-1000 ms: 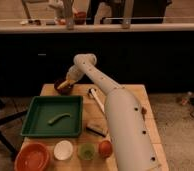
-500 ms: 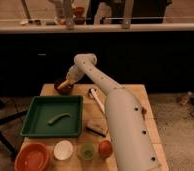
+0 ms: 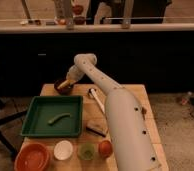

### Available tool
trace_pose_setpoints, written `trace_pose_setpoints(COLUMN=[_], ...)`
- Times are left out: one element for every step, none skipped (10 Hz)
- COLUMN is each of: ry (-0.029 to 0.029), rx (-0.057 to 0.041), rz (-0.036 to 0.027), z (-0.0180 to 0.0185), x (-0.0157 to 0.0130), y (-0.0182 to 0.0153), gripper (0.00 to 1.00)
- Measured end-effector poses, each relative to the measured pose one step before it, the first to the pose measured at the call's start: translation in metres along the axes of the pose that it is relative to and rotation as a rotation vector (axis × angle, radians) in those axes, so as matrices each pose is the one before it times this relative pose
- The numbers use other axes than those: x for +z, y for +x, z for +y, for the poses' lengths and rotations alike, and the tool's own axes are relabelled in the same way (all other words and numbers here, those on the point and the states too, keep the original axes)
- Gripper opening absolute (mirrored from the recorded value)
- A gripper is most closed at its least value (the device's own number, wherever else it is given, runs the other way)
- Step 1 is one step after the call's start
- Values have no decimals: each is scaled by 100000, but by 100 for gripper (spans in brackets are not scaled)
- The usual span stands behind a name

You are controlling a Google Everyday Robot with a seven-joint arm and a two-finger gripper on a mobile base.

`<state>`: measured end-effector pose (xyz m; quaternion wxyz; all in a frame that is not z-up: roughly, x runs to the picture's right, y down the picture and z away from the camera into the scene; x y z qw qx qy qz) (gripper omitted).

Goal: Place banana in purple bowl

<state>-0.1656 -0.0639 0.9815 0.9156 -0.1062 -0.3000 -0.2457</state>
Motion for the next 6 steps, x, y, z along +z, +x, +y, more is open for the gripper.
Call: trace_pose_setpoints(ry=[0, 6, 1, 61, 5, -29], rx=[-28, -10, 11, 9, -47, 7], rz=[-12, -10, 3, -17, -33, 5], z=[-9, -10, 3, -20, -36, 15], x=[9, 4, -3, -10, 17, 4], y=[-17, -13, 7, -4, -49, 8], gripper=[79, 80, 80, 80, 80, 80])
